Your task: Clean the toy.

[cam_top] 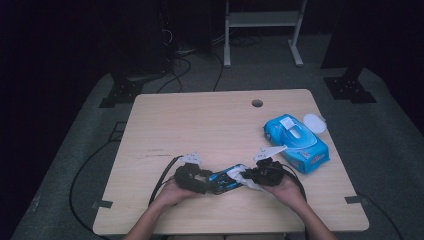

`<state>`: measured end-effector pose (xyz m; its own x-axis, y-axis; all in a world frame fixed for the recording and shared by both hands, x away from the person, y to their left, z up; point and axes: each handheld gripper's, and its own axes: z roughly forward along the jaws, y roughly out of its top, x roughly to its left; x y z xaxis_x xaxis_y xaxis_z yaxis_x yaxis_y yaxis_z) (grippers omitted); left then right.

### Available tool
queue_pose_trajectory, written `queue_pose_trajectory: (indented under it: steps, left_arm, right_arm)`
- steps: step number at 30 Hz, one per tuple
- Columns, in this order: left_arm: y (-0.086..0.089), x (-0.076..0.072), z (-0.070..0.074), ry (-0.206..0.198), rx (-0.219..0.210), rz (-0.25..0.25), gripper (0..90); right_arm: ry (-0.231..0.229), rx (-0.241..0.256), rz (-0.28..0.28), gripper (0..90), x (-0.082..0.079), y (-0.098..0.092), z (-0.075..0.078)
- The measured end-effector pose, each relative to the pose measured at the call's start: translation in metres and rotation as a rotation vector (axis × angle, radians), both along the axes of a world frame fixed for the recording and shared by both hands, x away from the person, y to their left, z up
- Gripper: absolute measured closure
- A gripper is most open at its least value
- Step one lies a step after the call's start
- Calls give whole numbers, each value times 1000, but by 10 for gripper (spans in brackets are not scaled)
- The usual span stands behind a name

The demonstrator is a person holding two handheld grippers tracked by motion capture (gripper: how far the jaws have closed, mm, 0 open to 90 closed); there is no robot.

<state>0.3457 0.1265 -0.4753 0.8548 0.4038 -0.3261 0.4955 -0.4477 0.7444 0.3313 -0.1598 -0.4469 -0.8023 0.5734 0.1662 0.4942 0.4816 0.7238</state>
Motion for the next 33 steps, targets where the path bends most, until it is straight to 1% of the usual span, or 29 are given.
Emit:
queue_pose_trajectory:
  steps: [1,2,3,4,5,7,11,13,16,20,23,25,29,33]
  left_arm:
    - [0,0,0,-3,-1,1,291]
    - [0,-1,0,-10,1,-1,293]
    - [0,-1,1,-16,4,-4,296]
    - [-1,-2,1,-29,7,-6,299]
    - [-2,-3,2,-42,13,-9,301]
    - [-3,-4,3,-57,20,-10,302]
    - [-4,-6,5,-83,35,-16,309]
    - [-4,-6,5,-82,34,-15,313]
    - [-4,-7,5,-89,33,-14,314]
    - [-4,-9,6,-102,38,-14,315]
    - [-5,-10,5,-108,34,-8,315]
    - [-5,-11,5,-104,29,-1,314]
    - [-4,-10,3,-83,16,4,312]
    - [-4,-11,3,-83,15,4,315]
  right_arm:
    - [13,-16,4,854,1,1,-4]
    - [14,-9,4,854,2,1,-6]
    - [23,11,-3,854,2,-1,-8]
    - [26,19,-8,855,2,-2,-8]
    - [23,20,-13,855,1,-2,-9]
    - [10,20,-14,857,-1,-3,-9]
    - [-1,24,-17,861,-4,-4,-11]
    - [-25,20,-14,862,-6,-3,-12]
    - [-48,17,-20,862,-10,-3,-13]
    - [-71,-2,-14,863,-14,-2,-12]
    - [-91,-20,-12,864,-17,0,-11]
    - [-100,-23,-9,865,-19,-1,-12]
    - [-123,-26,-4,865,-23,-2,-12]
    - [-134,-26,-2,866,-27,-2,-13]
